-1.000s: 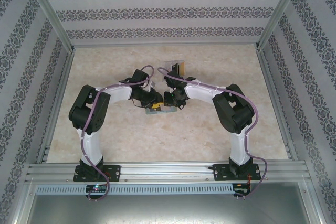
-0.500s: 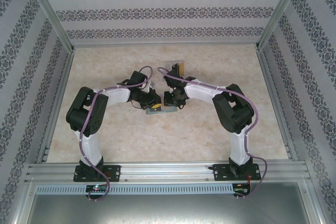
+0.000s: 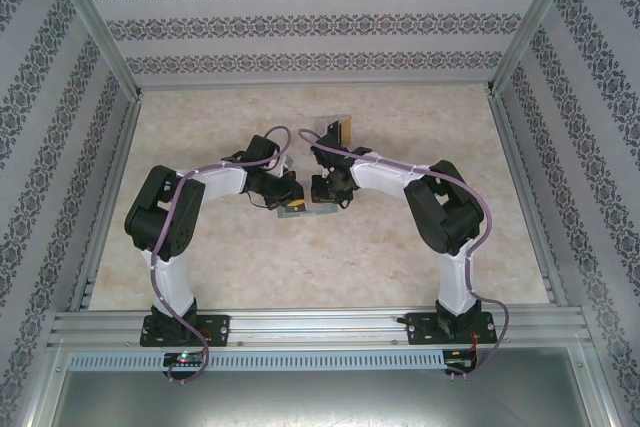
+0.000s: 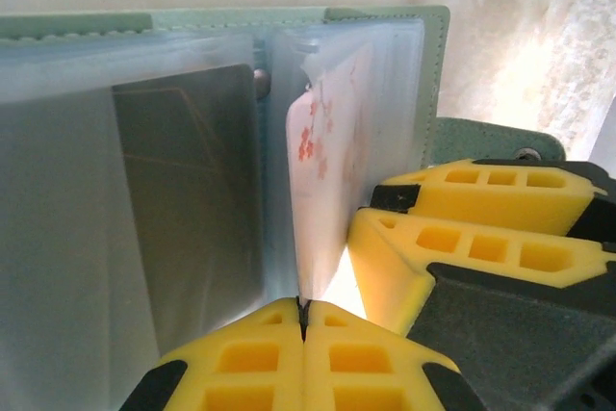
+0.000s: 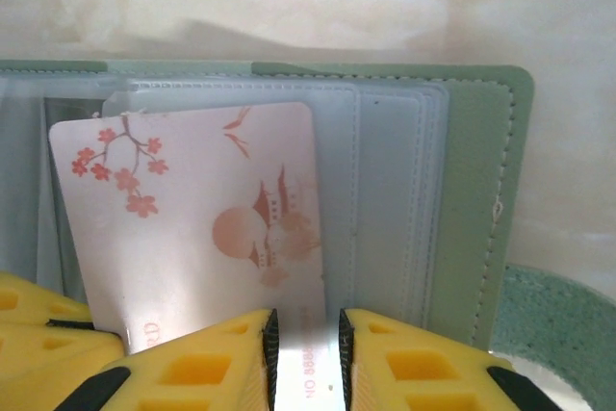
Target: Take the credit cards out of the card holder
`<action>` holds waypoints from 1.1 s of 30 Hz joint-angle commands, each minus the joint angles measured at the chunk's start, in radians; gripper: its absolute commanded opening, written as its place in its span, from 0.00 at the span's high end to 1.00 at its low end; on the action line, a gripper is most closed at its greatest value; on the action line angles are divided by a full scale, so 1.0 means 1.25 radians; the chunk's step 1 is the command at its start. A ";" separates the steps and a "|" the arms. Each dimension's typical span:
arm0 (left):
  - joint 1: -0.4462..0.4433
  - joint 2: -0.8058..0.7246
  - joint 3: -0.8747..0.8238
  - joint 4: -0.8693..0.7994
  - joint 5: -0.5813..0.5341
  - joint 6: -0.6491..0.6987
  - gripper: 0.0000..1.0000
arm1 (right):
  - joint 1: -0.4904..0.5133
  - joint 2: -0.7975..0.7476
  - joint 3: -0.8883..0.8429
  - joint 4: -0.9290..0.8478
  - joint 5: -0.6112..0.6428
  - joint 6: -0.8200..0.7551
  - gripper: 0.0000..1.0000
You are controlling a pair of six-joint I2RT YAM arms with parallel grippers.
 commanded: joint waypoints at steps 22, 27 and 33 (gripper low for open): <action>0.026 -0.026 0.011 -0.089 -0.019 0.061 1.00 | -0.010 -0.002 0.015 0.033 -0.099 -0.029 0.72; 0.027 -0.022 0.007 -0.061 -0.005 0.038 1.00 | -0.011 0.029 0.026 0.025 -0.109 -0.029 0.73; 0.027 -0.014 -0.005 -0.001 0.027 0.000 0.87 | -0.011 0.049 0.026 0.022 -0.131 -0.027 0.73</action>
